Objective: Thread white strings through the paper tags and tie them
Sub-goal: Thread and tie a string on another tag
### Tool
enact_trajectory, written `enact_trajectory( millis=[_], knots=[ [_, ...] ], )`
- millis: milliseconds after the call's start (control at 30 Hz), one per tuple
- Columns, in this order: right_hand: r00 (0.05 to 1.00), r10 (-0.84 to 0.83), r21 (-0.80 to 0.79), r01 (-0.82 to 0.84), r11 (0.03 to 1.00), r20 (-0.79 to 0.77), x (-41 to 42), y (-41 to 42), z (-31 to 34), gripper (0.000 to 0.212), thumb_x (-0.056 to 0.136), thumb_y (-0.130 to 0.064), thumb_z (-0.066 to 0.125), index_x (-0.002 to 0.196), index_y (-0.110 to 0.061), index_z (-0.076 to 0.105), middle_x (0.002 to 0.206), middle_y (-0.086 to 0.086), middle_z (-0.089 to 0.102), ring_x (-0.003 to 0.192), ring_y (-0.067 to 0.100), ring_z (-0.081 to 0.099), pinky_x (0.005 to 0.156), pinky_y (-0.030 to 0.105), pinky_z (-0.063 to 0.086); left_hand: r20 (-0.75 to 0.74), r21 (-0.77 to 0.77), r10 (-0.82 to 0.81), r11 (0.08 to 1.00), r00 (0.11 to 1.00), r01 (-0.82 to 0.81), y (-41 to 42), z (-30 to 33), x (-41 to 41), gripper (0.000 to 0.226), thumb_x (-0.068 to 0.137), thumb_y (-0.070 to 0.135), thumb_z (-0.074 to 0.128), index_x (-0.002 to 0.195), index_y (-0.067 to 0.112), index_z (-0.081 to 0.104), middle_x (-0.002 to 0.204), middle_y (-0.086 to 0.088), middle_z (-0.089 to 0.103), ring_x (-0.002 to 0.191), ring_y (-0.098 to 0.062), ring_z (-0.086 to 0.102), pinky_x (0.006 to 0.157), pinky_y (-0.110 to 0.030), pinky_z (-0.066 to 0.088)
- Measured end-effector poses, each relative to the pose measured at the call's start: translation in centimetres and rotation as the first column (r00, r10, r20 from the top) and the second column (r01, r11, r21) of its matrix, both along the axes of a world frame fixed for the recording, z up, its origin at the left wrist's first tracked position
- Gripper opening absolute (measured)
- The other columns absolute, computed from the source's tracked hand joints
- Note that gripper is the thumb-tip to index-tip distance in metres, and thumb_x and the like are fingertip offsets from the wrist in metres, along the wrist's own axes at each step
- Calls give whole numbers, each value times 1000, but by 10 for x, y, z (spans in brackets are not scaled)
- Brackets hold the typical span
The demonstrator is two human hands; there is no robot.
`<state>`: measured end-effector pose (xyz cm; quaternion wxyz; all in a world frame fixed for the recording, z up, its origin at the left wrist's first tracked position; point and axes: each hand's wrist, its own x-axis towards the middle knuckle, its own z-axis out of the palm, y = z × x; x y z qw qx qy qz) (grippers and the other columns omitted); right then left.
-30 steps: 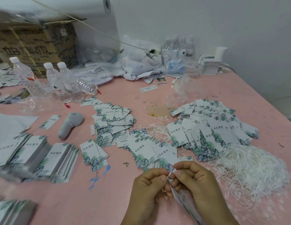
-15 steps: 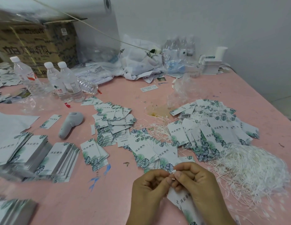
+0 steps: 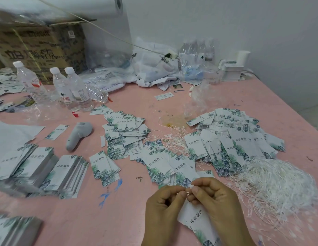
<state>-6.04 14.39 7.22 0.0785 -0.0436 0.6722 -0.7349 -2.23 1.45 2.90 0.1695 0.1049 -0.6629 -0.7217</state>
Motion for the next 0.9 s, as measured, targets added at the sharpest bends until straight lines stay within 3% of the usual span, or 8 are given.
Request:
enact_trajectory(
  millis=[100,267,400,533,700,900],
  knots=[
    [1000,-2,23,2,1000,-9,-1,1,-2,21,83,10,67,80,-10,72,69,15,74,59,19,70,56,19,55,-3,-41,-1,999,1000,1,-1,1,0,9,74,31,77,81,26,80,72,-16,69,64,-18,55,62,-32,45],
    [1000,22,51,-23,998,10,-2,3,-4,30,81,5,70,82,-25,76,71,14,73,60,17,69,59,20,55,19,-8,9,1000,1000,-9,-1,1,0,26,68,46,74,79,22,77,60,-4,58,60,-15,46,58,-31,38],
    [999,33,94,-33,995,1,-2,4,-4,26,79,0,74,83,-26,77,66,13,71,57,13,63,59,21,54,28,-18,4,1000,1000,-4,-1,1,0,26,69,46,73,77,21,76,59,-4,54,59,-16,44,58,-32,36],
    [999,50,66,-52,996,20,-2,3,-5,24,80,3,72,82,-21,76,62,13,68,54,13,61,57,20,51,21,-51,9,999,1000,-8,-1,3,0,23,68,44,72,73,22,74,54,5,50,55,-9,40,53,-21,34],
    [997,68,49,-69,996,23,-3,3,-5,25,80,6,72,82,-19,76,61,13,68,53,14,61,55,19,51,27,-55,8,998,1000,-7,-1,4,1,16,71,36,72,73,20,74,54,3,50,55,-10,40,52,-22,34],
    [997,80,84,-80,993,0,-2,1,-5,29,79,7,72,80,-22,77,60,13,69,52,12,62,55,19,51,23,-36,-1,999,1000,2,1,4,1,24,68,42,72,73,19,74,55,-2,48,56,-14,38,54,-26,32]
  ],
)
